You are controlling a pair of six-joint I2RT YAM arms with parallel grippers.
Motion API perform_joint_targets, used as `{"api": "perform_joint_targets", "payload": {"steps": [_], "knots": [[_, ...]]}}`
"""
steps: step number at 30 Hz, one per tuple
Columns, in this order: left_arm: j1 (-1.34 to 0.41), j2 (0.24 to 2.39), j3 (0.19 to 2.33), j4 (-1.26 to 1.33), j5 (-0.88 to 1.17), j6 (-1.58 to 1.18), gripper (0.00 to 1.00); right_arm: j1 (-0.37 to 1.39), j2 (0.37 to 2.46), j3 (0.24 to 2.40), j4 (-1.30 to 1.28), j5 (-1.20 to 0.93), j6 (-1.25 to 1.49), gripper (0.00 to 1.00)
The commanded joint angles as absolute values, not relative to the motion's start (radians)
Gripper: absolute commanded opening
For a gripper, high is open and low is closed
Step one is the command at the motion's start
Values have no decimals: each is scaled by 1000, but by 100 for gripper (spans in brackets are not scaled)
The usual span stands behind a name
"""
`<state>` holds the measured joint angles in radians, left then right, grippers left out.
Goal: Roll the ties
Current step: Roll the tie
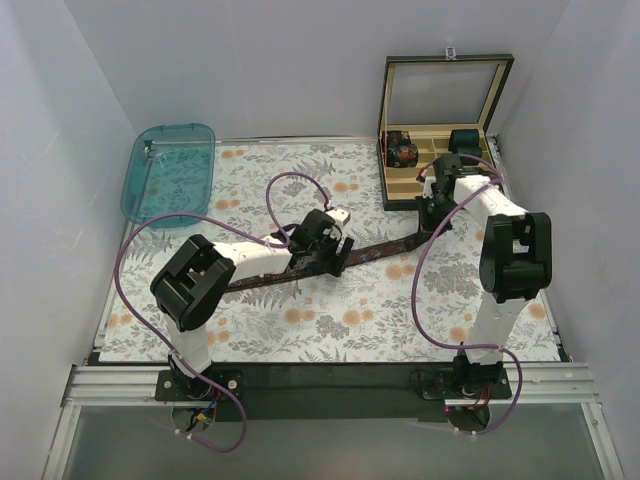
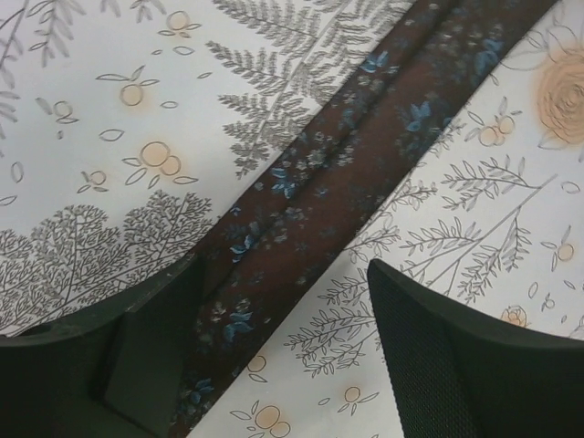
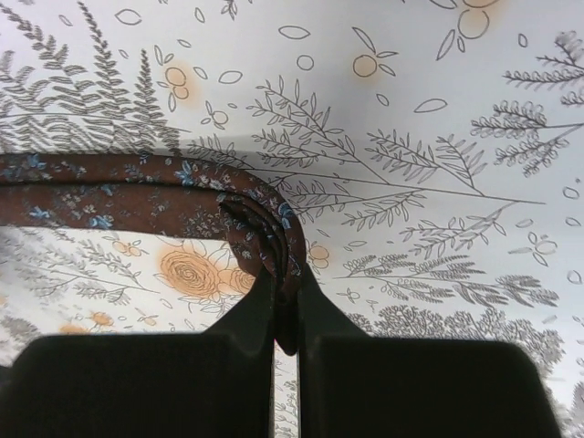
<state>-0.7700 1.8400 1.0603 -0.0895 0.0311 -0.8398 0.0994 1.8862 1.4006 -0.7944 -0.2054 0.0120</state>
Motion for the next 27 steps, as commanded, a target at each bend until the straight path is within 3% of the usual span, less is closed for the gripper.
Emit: {"api": "perform_joint_targets", "payload": {"steps": [1,9,27], "knots": [[-773,1789,1042,-95,-78,-914,67,150,1847,1456,-848,-10,49,1],[-772,1755,1022,-141,-113,-1023,65,282,1899,1525,-913,348,126,1],[-732,1664,979,-216,-72,-1204,65,492,2000,1566,-930,632,242,1]]}}
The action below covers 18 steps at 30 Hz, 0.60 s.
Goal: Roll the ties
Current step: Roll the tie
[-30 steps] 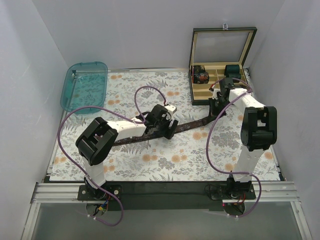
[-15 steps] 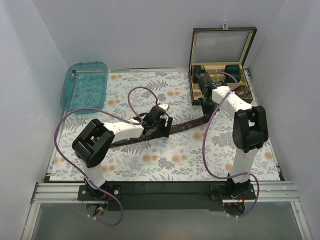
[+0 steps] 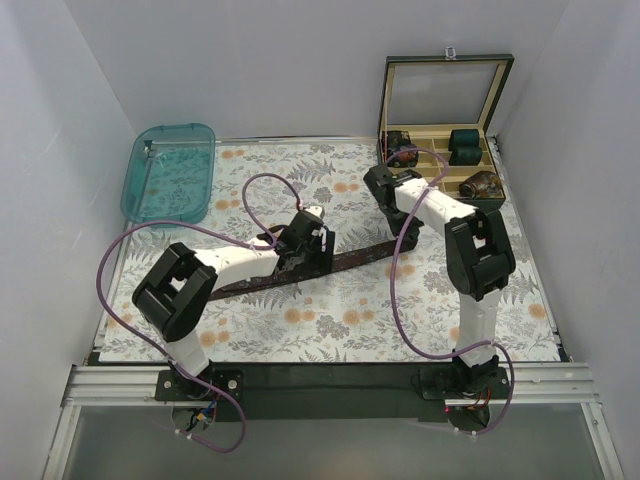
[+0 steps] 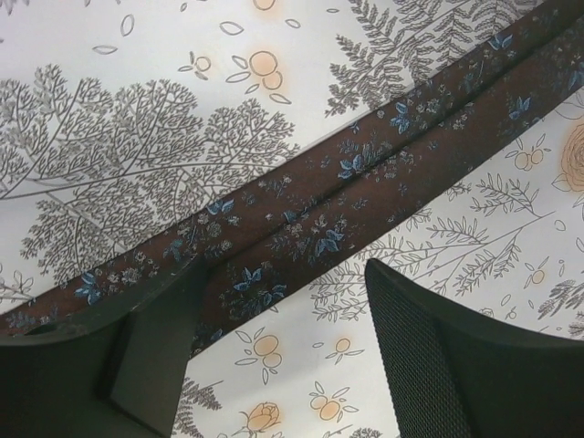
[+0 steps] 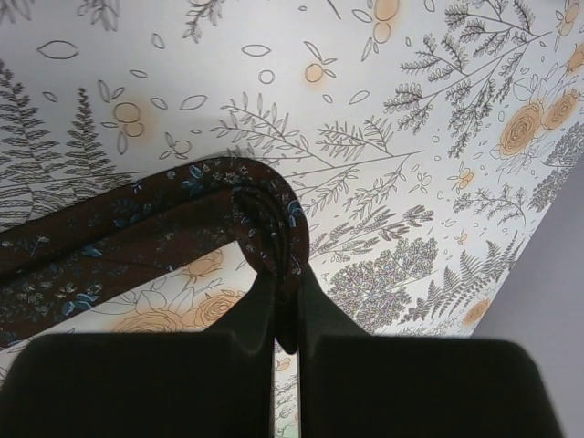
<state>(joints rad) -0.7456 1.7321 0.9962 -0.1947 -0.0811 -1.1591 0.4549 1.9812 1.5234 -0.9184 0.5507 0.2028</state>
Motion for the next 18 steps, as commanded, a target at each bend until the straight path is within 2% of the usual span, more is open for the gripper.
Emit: {"api": "perform_joint_targets", "payload": {"steps": [1,8,15,18], "knots": [[-727,1657,974,-218,-71,-1218,65,503,2008,1569,-930,637,244,1],[-709,1655,937,-210,-51,-1261,63,583,2065,1575,-922,661,261,1],[-707,1663,923,-204,-44,-1272,58,607,2105,1588,-882,537,242,1],[-707,1658,923,-202,-51,-1269,57,609,2109,1575,-848,463,216,6]]}}
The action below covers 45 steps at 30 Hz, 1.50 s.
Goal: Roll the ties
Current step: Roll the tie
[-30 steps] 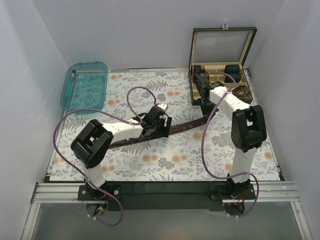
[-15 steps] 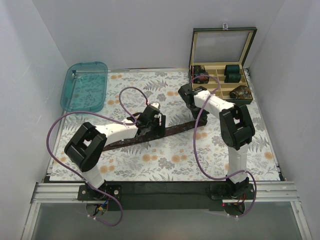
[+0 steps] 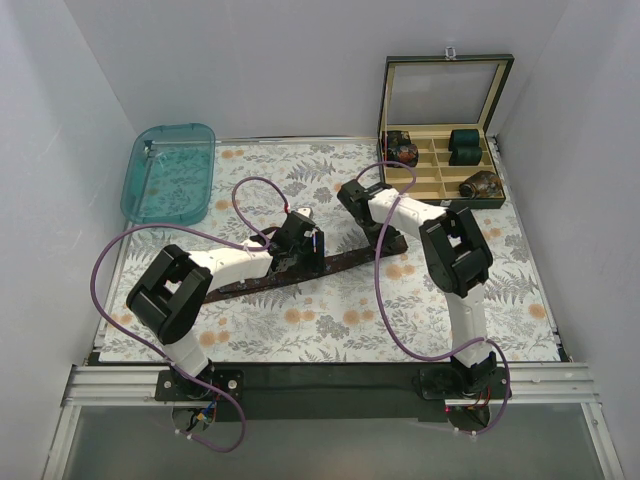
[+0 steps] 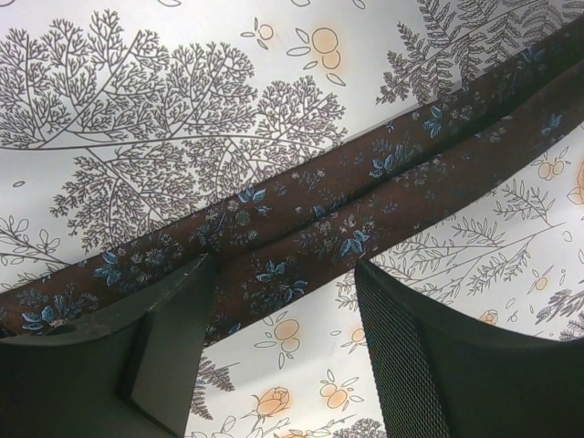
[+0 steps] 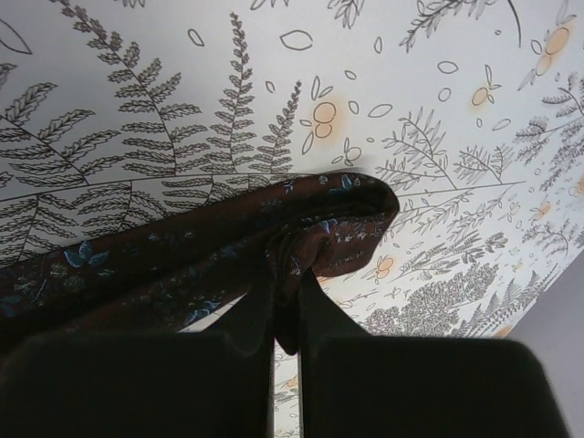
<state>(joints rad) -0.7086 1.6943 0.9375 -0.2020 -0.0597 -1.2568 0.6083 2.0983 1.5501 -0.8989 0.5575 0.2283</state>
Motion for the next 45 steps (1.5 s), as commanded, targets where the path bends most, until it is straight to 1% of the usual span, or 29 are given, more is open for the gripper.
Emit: {"api": "perform_joint_targets", "payload": {"steps": [1,2,6,7,8,11,17,22,32,45], "knots": [[-707,1657,923,-202,-51,-1267,57,609,2112,1574,-844,445,212,8],[-707,1655,923,-201,-49,-1266,57,609,2114,1575,-841,427,207,13],[-707,1655,925,-199,-49,-1261,57,609,2106,1562,-822,362,176,25],[-707,1655,928,-199,-49,-1259,57,609,2105,1562,-821,342,172,30],[-707,1655,930,-201,-49,-1258,57,607,2100,1562,-821,333,169,32],[-707,1651,934,-201,-51,-1256,57,609,2082,1568,-822,302,163,41],[-707,1638,960,-216,-64,-1249,58,603,2019,1583,-827,261,161,49],[-707,1632,1003,-236,-67,-1241,61,592,1991,1591,-828,213,169,50],[-707,1621,1049,-284,-115,-1198,63,548,1968,1598,-821,115,187,50],[-707,1658,1118,-293,-72,-1172,67,508,1976,1562,-781,-51,221,47]]}}
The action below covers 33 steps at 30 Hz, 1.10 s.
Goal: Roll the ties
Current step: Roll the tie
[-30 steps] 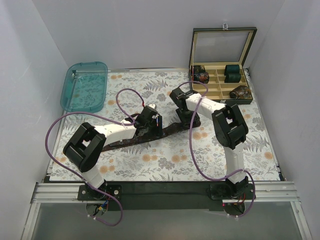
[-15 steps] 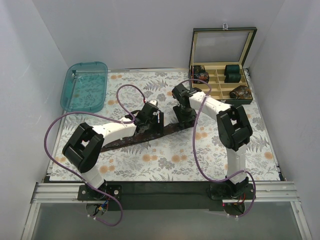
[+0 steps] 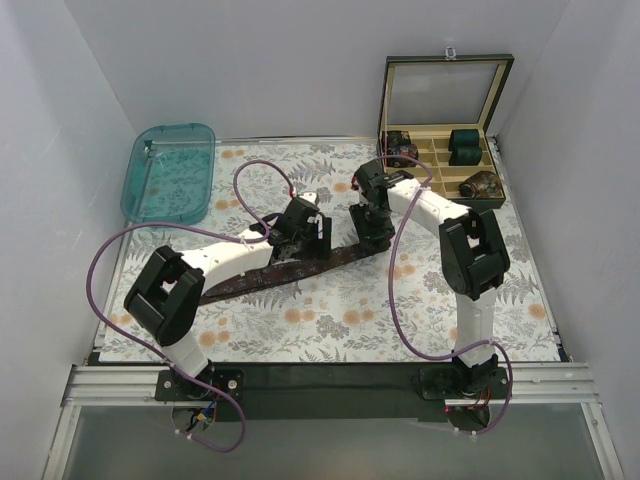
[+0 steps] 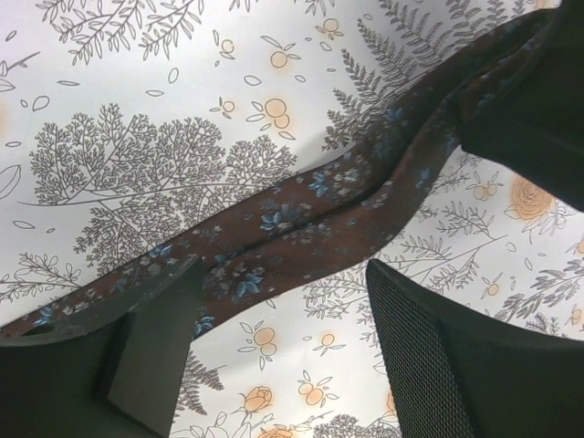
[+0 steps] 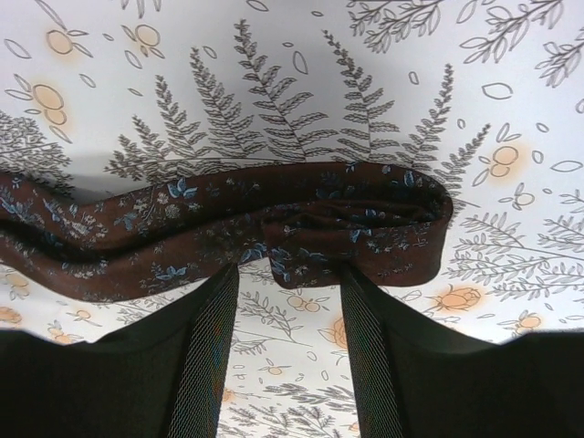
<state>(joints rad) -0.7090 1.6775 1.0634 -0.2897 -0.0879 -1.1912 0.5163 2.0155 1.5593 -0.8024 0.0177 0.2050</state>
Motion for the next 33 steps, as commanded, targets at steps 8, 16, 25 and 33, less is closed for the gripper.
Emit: {"api": "perform_joint_targets", "payload": {"steps": [8,16,25,33], "knots": [[-713,1690,1175,-259,-48,-1100,72,480,1895,1609,-784,-80,215,50],[-729,1742,1213,-126,78,-950,91,405,1783,1582,-781,-74,213,54],[-796,1867,1311,-5,195,-608,98,108,1591,1337,-661,-282,245,94],[-847,2031,1396,86,190,-427,98,11,1447,1144,-523,-301,279,98]]}}
